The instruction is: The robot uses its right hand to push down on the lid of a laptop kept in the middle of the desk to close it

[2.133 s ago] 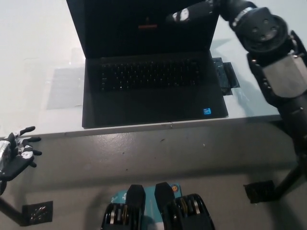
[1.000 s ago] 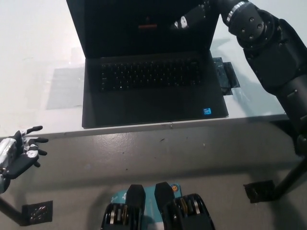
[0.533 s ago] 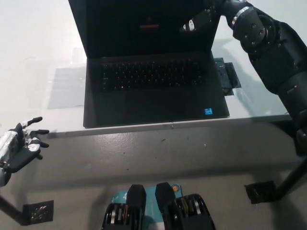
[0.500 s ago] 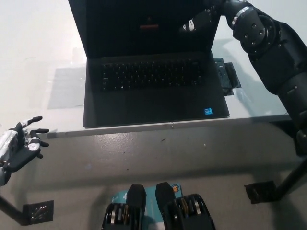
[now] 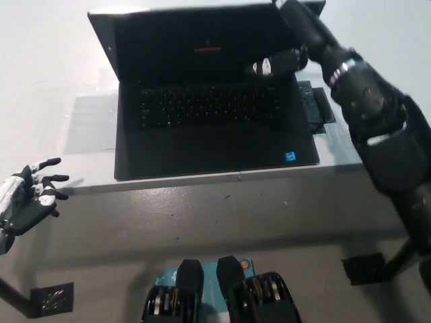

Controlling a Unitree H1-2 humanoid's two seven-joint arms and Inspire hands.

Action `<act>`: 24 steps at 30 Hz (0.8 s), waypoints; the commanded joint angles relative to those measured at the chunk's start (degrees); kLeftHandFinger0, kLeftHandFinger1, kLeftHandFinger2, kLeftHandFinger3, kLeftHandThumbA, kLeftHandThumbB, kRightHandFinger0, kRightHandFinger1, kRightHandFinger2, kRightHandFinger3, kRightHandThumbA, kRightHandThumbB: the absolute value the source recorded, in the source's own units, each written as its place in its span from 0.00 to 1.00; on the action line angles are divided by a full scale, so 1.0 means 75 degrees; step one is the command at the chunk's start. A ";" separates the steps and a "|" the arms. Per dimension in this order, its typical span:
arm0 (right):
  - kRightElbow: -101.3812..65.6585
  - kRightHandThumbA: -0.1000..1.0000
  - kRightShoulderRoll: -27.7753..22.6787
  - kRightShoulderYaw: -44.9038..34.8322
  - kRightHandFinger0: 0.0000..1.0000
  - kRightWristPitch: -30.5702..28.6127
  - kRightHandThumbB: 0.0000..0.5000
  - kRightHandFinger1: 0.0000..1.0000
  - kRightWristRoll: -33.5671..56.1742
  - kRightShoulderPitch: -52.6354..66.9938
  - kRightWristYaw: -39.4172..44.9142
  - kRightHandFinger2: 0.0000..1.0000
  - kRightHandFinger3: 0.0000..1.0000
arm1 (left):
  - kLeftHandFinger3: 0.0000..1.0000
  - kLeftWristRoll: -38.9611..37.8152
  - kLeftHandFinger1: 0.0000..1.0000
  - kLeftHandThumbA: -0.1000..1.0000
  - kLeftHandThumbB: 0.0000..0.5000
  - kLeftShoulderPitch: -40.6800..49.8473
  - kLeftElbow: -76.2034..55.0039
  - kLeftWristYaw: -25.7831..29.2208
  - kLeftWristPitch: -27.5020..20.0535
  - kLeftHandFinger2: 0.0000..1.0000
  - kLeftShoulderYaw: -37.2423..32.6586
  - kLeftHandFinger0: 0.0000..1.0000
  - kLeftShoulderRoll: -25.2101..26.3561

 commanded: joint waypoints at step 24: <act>-0.2778 1.00 0.1372 -0.2219 1.00 0.2459 0.57 1.00 0.2431 0.2907 -0.0063 1.00 1.00 | 0.80 0.0064 0.54 0.18 0.00 -0.0319 -0.0116 -0.0102 0.0104 0.69 0.0133 0.39 0.0402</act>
